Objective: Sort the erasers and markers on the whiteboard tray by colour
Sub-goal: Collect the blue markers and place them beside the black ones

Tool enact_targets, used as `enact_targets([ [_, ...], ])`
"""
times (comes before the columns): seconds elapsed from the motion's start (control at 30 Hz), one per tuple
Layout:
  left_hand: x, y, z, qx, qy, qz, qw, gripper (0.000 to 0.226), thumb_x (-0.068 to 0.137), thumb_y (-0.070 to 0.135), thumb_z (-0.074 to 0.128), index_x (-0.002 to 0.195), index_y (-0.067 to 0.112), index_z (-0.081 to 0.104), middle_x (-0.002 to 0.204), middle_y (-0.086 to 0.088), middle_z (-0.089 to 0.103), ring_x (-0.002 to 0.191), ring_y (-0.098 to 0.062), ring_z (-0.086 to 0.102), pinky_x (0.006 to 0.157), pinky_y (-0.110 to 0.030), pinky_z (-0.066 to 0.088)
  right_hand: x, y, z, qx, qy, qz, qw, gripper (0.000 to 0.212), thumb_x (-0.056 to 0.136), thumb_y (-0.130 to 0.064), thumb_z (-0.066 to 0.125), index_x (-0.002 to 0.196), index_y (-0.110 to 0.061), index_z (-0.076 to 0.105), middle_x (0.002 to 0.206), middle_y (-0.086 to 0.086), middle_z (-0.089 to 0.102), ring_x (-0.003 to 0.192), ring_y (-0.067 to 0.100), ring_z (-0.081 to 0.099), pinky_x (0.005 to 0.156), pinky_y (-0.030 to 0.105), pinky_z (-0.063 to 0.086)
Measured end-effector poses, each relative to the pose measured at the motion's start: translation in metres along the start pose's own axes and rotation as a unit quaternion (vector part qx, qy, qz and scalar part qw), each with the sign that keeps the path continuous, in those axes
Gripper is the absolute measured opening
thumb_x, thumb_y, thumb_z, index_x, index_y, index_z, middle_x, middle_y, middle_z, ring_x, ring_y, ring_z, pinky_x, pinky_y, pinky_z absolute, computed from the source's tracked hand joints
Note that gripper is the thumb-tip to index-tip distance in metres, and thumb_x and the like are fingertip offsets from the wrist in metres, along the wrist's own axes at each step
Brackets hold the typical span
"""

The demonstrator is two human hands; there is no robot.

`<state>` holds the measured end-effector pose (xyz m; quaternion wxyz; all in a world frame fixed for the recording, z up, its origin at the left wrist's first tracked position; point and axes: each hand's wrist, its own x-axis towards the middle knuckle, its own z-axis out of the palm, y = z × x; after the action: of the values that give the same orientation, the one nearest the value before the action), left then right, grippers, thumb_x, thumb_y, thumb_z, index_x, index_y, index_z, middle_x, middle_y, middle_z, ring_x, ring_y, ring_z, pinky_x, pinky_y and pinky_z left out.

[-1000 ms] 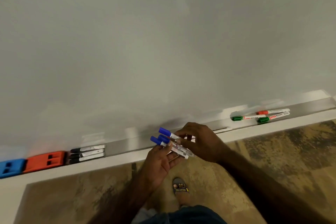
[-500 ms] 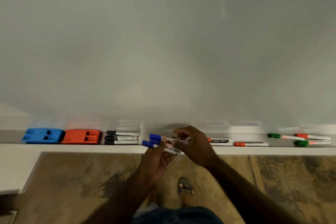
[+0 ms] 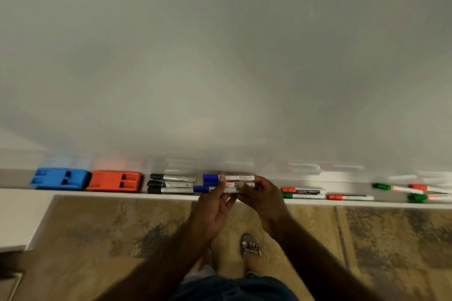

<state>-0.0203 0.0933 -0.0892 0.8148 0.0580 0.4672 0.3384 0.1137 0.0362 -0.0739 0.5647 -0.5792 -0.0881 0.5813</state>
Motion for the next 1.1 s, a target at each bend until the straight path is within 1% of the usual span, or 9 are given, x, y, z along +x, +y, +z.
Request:
enact_targets([
  [0.1,0.0,-0.001,0.0,-0.013,0.011,0.005,1.0,0.045,0.096,0.016,0.065,0.134,-0.003,0.051,0.121,-0.026,0.071,0.112,-0.034,0.071,0.087,-0.04,0.062,0.004,0.005,0.0,-0.019,0.006,-0.022,1.0,0.026,0.088,-0.011,0.078,0.113,-0.011,0.072,0.107,0.016,0.076,0.102,0.033,0.074,0.088,0.043,0.06],
  [0.3,0.004,0.002,-0.001,0.004,0.024,-0.001,1.0,0.049,0.089,0.016,0.071,0.131,-0.003,0.055,0.118,-0.026,0.072,0.107,-0.033,0.073,0.081,-0.037,0.064,0.012,0.014,-0.004,0.005,0.014,0.012,1.0,0.026,0.082,-0.013,0.083,0.107,-0.008,0.075,0.107,0.019,0.076,0.102,0.035,0.073,0.091,0.045,0.058],
  [0.47,0.001,0.02,-0.017,0.048,0.037,0.012,0.998,0.021,0.093,0.01,0.066,0.113,0.004,0.065,0.118,-0.024,0.072,0.111,-0.033,0.071,0.092,-0.042,0.058,0.019,0.012,-0.016,0.01,0.022,0.023,0.999,0.026,0.081,-0.012,0.084,0.105,-0.01,0.076,0.106,0.018,0.076,0.099,0.033,0.074,0.079,0.035,0.062],
  [0.67,-0.01,0.043,-0.029,0.223,0.082,0.077,0.968,0.023,0.097,0.013,0.064,0.12,0.014,0.066,0.119,-0.013,0.071,0.113,-0.025,0.069,0.091,-0.033,0.057,0.03,0.012,-0.029,-0.041,0.036,0.022,0.998,0.029,0.08,-0.01,0.085,0.107,-0.01,0.074,0.104,0.015,0.077,0.096,0.031,0.075,0.076,0.034,0.062],
  [0.8,-0.012,0.044,-0.022,0.408,0.07,0.12,0.902,0.017,0.098,0.023,0.064,0.112,0.034,0.068,0.111,0.012,0.068,0.113,-0.02,0.065,0.089,-0.03,0.052,0.033,0.016,-0.024,-0.098,0.039,-0.007,0.994,0.026,0.081,-0.013,0.085,0.105,-0.012,0.074,0.099,0.009,0.079,0.093,0.028,0.076,0.075,0.033,0.062],
  [0.87,-0.012,0.043,-0.02,0.458,0.07,0.127,0.877,0.027,0.098,0.026,0.064,0.125,0.028,0.065,0.117,0.01,0.065,0.116,-0.019,0.062,0.096,-0.034,0.05,0.032,0.017,-0.019,-0.2,0.056,-0.039,0.977,0.021,0.083,-0.022,0.083,0.102,-0.02,0.074,0.094,-0.001,0.079,0.088,0.017,0.077,0.072,0.03,0.062],
  [0.97,-0.011,0.039,-0.018,0.512,0.054,0.146,0.845,0.016,0.097,0.025,0.065,0.09,0.039,0.063,0.095,0.009,0.069,0.097,-0.021,0.067,0.086,-0.039,0.054,0.029,0.014,-0.014,-0.373,0.09,-0.096,0.919,0.015,0.084,-0.034,0.081,0.097,-0.031,0.074,0.081,-0.015,0.076,0.075,-0.003,0.071,0.063,0.015,0.057],
  [1.03,-0.011,0.038,-0.018,0.526,0.053,0.149,0.836,0.018,0.096,0.024,0.066,0.085,0.038,0.063,0.089,0.009,0.072,0.092,-0.018,0.07,0.082,-0.037,0.056,0.026,0.011,-0.012,-0.445,0.097,-0.12,0.882,0.014,0.085,-0.036,0.079,0.098,-0.033,0.073,0.078,-0.021,0.072,0.072,-0.008,0.067,0.057,0.007,0.049],
  [1.1,-0.011,0.039,-0.019,0.527,0.053,0.148,0.835,0.021,0.096,0.023,0.066,0.087,0.042,0.064,0.084,0.018,0.075,0.086,-0.003,0.071,0.078,-0.032,0.057,0.024,0.01,-0.012,-0.482,0.101,-0.133,0.86,0.017,0.086,-0.035,0.078,0.102,-0.032,0.074,0.085,-0.019,0.073,0.071,-0.007,0.066,0.06,0.008,0.048],
])
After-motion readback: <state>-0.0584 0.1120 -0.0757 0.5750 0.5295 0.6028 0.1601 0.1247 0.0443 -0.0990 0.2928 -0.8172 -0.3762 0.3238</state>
